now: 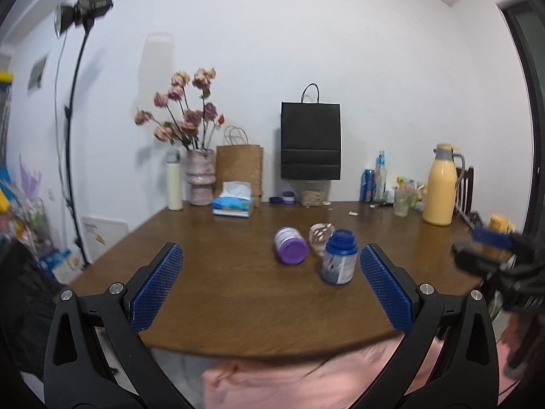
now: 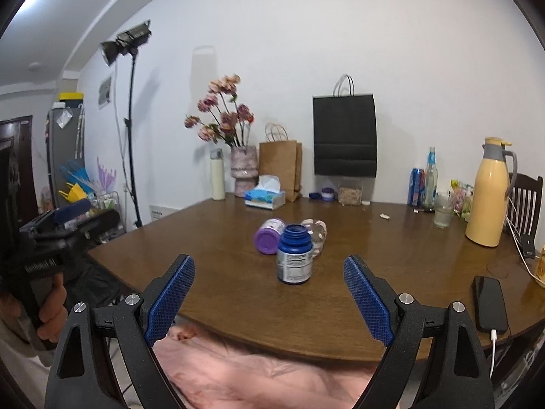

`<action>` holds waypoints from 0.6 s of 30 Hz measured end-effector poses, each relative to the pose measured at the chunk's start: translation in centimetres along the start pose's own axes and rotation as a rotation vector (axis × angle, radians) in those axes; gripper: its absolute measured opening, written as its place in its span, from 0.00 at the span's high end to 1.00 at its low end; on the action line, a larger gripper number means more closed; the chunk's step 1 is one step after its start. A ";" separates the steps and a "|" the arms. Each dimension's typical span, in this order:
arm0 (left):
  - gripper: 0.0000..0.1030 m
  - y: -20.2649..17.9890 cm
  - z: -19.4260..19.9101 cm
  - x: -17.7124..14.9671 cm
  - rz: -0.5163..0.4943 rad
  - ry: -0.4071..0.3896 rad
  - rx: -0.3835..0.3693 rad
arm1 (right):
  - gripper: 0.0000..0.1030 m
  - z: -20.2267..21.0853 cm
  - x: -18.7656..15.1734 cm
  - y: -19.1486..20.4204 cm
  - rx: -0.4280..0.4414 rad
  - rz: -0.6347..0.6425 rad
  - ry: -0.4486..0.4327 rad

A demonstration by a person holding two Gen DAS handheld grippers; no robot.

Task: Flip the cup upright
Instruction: 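Grasp the lying purple Healthy Heart bottle with the left gripper while the right gripper approaches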

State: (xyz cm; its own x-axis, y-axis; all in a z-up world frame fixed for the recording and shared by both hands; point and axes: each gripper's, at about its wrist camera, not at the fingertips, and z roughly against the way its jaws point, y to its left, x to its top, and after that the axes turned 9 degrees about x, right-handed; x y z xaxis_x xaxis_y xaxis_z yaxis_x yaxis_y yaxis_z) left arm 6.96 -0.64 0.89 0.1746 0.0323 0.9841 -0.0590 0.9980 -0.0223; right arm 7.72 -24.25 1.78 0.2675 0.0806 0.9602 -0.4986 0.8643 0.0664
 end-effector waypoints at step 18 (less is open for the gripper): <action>0.00 -3.0 -23.9 2.3 -0.031 0.483 -0.186 | 0.10 -19.9 8.5 -10.3 0.315 -0.186 0.274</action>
State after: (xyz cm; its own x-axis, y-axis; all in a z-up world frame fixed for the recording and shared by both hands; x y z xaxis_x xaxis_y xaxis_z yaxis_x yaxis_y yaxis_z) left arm 31.08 -2.24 -0.96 0.6101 -0.0195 0.7921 0.1213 0.9902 -0.0690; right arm 31.56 -22.58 3.89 0.5636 0.1032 0.8196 -0.6365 0.6867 0.3512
